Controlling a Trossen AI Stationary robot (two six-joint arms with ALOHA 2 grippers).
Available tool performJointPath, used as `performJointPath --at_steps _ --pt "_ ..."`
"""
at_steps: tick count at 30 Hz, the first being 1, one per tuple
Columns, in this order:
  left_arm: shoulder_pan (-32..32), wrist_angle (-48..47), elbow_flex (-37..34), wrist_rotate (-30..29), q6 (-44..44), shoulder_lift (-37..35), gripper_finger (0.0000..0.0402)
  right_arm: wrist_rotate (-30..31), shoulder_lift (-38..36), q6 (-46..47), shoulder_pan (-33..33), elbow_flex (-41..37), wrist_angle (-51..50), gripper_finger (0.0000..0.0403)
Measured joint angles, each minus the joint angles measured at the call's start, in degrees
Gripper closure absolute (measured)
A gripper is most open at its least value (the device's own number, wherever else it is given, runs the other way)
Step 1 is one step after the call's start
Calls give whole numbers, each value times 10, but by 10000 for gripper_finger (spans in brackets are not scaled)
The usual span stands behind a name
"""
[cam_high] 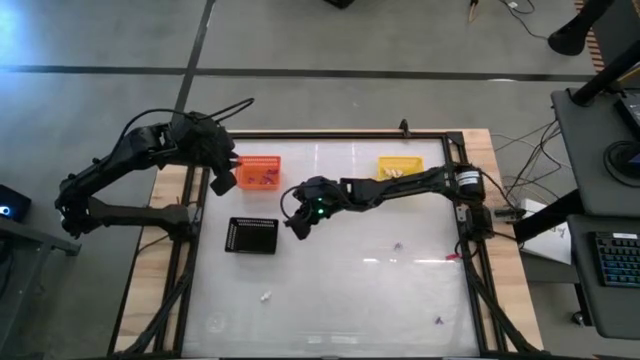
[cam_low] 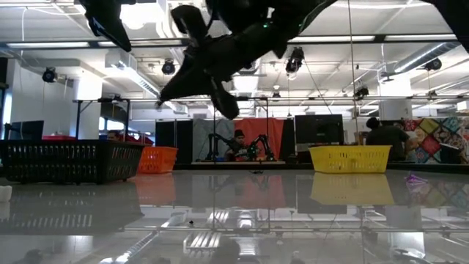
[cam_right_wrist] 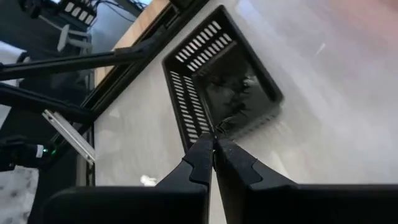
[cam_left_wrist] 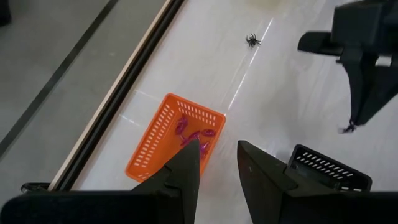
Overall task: Sort Halloween decoration
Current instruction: Put the black spider toy into the black bin
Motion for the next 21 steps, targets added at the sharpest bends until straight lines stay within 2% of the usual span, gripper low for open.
performJointPath --at_steps 8,15,21 --pt "0 0 0 0 12 -1 311 -17 68 -7 0 76 0 394" --pt "0 0 0 0 14 -2 311 -86 138 -12 -3 165 0 394" --pt "0 -2 0 0 15 -5 311 -88 192 -28 -3 252 -75 394"
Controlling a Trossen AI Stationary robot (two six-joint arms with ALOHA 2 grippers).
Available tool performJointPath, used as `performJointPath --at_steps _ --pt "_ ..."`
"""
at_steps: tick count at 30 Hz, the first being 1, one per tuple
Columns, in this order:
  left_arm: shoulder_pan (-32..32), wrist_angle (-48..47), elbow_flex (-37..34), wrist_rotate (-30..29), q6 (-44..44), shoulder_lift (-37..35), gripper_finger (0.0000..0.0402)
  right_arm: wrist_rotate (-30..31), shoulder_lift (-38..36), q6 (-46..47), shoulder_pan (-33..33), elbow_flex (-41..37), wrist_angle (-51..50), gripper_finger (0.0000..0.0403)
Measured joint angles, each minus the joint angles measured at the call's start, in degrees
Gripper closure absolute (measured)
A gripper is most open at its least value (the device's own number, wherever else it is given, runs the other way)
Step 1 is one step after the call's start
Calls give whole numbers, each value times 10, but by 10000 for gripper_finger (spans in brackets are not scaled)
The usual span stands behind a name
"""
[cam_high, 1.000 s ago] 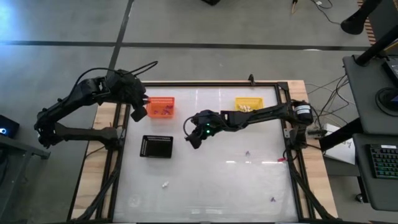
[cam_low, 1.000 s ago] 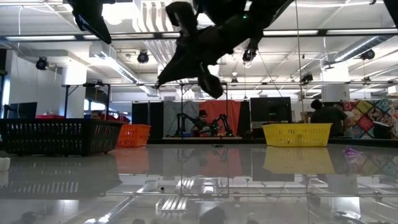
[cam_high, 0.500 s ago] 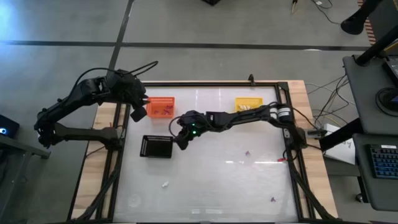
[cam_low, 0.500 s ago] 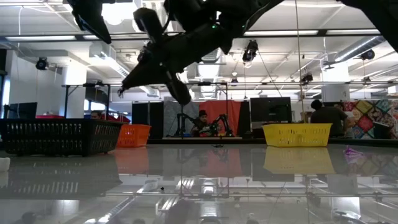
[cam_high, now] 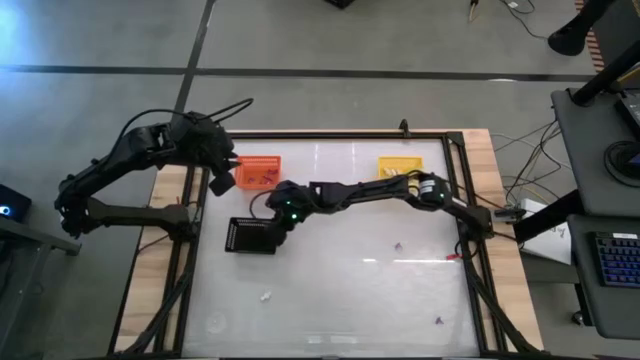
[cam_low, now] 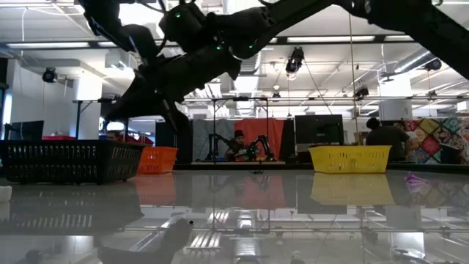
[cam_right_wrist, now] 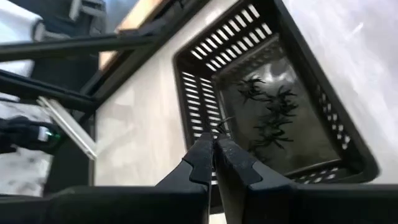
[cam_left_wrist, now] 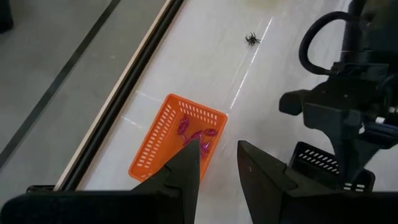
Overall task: Sort Halloween decoration
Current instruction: Put the black spider toy into the black bin
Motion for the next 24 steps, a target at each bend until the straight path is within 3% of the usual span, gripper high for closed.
performJointPath --at_steps 6,13,24 --pt "0 -12 0 0 2 -7 311 3 32 -44 0 63 -58 393" --pt "0 -17 0 0 2 -20 311 29 33 -50 0 66 -59 384" --pt "0 -16 0 0 -1 -22 311 32 29 -48 -5 66 -83 281"
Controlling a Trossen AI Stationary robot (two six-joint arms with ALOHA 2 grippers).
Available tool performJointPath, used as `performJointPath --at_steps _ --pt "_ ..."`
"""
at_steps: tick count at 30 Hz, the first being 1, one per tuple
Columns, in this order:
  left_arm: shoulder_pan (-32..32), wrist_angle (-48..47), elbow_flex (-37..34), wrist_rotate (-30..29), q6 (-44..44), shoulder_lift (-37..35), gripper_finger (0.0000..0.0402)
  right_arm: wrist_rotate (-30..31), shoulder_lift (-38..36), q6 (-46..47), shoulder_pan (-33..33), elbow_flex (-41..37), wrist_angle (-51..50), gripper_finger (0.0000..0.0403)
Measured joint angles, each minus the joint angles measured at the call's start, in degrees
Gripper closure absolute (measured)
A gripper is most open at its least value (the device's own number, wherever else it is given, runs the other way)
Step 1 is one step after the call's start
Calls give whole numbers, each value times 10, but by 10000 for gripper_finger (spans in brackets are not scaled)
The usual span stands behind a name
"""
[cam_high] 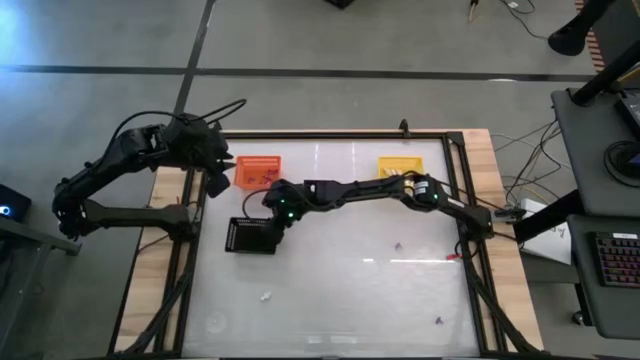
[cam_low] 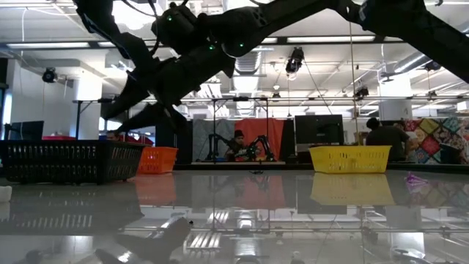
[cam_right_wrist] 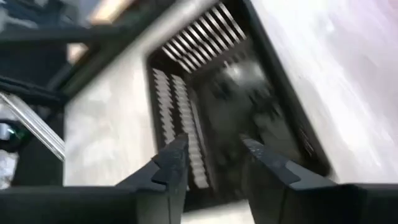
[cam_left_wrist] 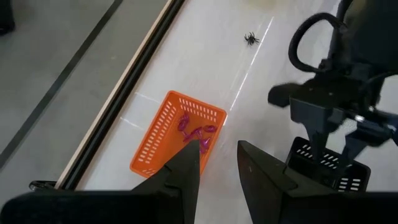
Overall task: Sort Halloween decoration
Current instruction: Put the black spider toy into the black bin, then put the violet witch hat toy into the orange bin
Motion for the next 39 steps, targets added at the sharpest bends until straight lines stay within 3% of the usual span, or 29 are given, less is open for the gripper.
performJointPath --at_steps 6,14,23,32,39 --pt "0 0 0 0 -1 0 311 -1 -43 -49 -14 -1 -183 254" --pt "0 0 0 0 12 1 311 38 -97 -77 -10 -1 -376 257" --pt "0 -7 -1 0 36 5 311 159 -107 3 40 -1 -609 262" --pt "0 -16 -2 1 74 3 311 161 -120 125 81 -51 -652 280" --pt "0 -30 -6 1 90 -4 311 165 -198 255 101 -187 -651 284"
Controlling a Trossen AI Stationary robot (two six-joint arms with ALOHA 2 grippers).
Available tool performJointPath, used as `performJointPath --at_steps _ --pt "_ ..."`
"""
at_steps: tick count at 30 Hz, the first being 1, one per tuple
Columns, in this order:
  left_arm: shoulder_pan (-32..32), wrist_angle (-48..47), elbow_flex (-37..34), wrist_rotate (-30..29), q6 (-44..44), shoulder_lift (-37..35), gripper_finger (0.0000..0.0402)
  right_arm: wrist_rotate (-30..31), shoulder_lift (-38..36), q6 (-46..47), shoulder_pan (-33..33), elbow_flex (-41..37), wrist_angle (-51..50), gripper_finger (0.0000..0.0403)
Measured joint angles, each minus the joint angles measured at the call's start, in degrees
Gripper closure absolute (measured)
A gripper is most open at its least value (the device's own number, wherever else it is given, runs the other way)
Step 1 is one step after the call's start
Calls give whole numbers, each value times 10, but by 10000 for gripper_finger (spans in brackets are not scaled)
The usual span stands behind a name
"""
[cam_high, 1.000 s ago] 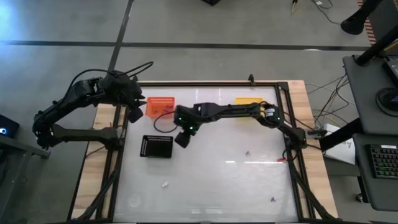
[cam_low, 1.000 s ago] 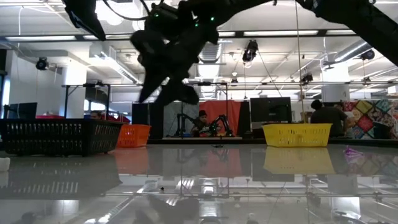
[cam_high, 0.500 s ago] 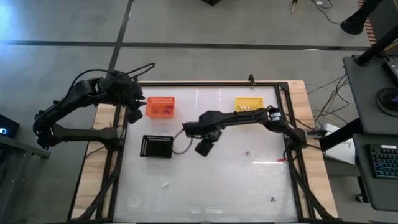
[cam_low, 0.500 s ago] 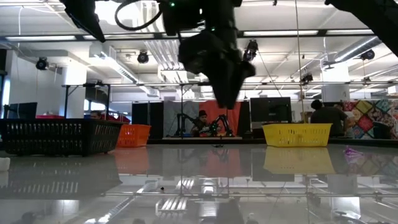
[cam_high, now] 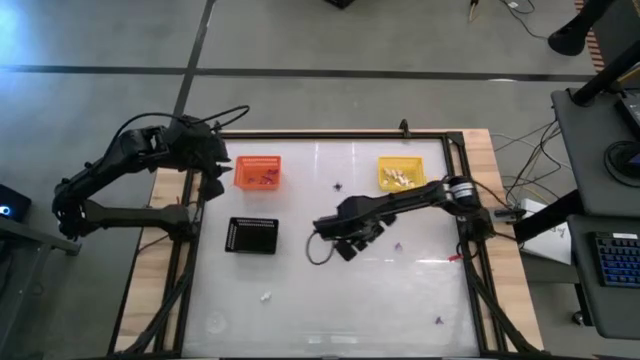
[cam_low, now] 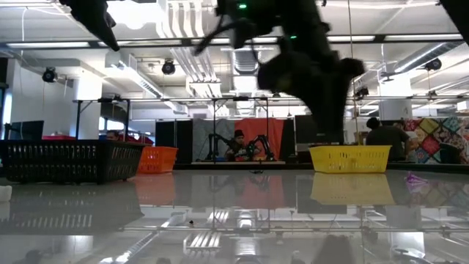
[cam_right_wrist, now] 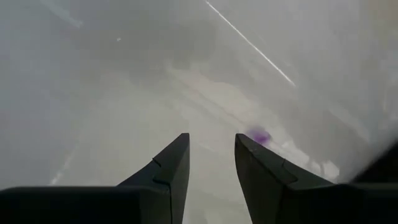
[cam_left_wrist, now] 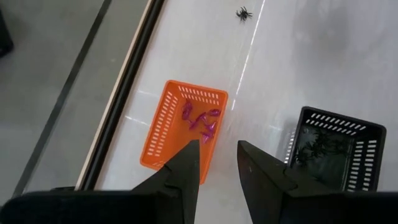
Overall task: Sort Halloween decoration
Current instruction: Put the violet witch hat toy into the orange bin
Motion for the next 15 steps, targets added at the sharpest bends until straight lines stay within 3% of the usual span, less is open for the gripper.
performJointPath --at_steps 7,15 --pt "0 1 -11 3 0 -4 311 0 -140 87 16 -161 47 284" --pt "0 0 -24 3 0 -5 311 0 -306 65 19 -330 159 284"
